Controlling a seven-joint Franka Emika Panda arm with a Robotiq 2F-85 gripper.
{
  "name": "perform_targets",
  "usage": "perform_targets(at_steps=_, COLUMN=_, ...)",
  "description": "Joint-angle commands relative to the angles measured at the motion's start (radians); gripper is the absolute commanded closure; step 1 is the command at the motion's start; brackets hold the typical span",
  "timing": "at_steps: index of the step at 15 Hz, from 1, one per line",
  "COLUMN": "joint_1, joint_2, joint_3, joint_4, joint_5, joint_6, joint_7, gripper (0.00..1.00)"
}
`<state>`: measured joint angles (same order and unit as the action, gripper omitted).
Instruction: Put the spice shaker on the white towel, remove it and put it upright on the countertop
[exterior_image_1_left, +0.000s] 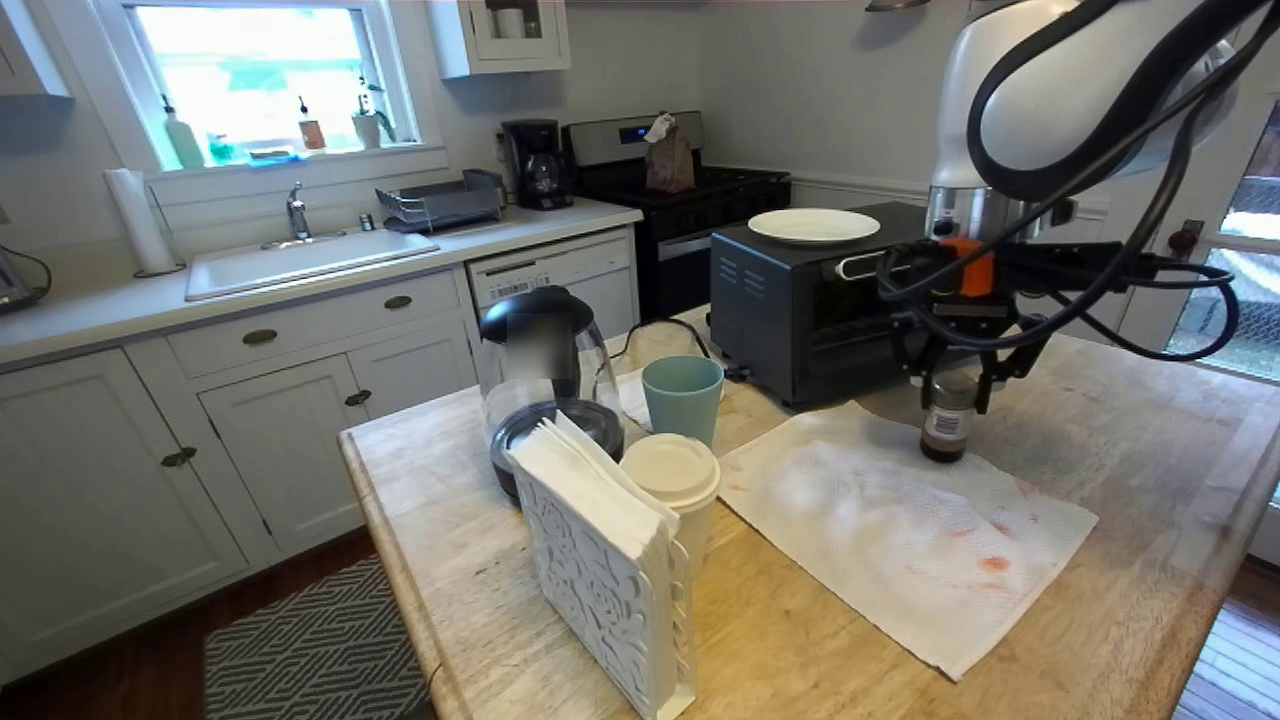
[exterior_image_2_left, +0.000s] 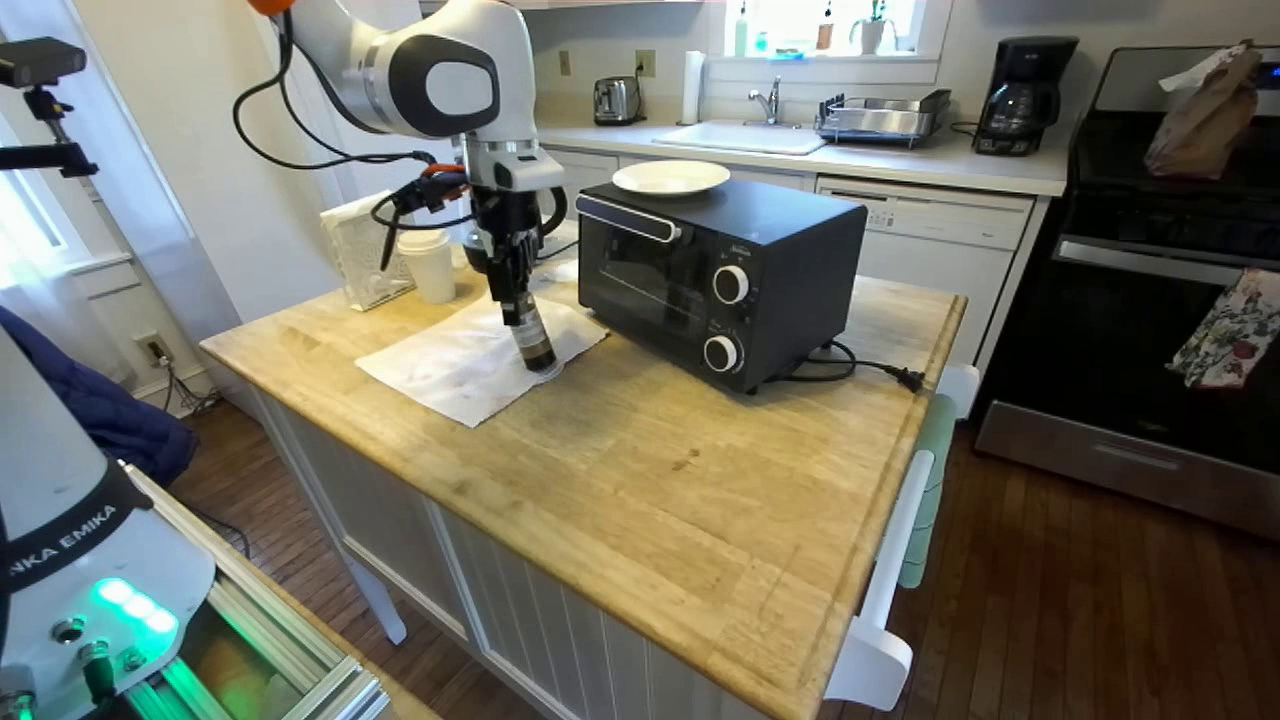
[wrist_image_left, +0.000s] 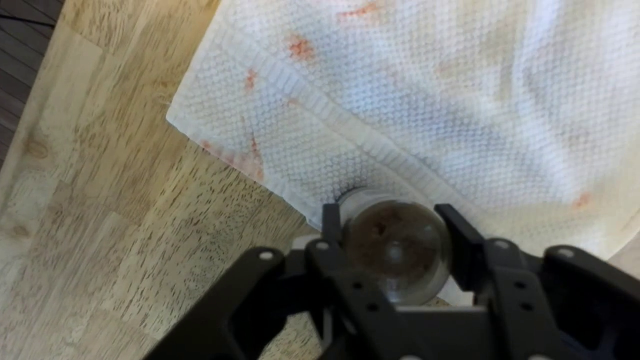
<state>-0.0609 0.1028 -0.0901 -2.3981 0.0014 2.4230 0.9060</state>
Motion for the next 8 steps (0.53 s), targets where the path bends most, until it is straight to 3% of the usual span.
perform_targets(at_steps=1, joint_1=0.011, joint_2=0.020, joint_3=0.006, joint_4=0.019, joint_5=0.034, joint_6=0.008, joint_7=-0.018, gripper=0.24)
perform_targets(at_steps=5, joint_1=0.012, joint_2=0.022, joint_3=0.008, joint_4=0.021, joint_5=0.034, joint_6=0.008, joint_7=-0.026, gripper=0.01)
perform_targets(at_steps=6, joint_1=0.014, joint_2=0.023, joint_3=0.007, joint_4=0.022, joint_5=0.027, joint_6=0.007, joint_7=-0.023, gripper=0.00)
perform_targets(at_steps=7, joint_1=0.014, joint_2=0.026, joint_3=0.007, joint_4=0.025, joint_5=0.025, joint_6=0.005, joint_7=-0.025, gripper=0.34)
perform_targets(at_steps=8, joint_1=0.013, joint_2=0.025, joint_3=0.007, joint_4=0.026, joint_5=0.026, joint_6=0.003, joint_7=-0.031, gripper=0.15)
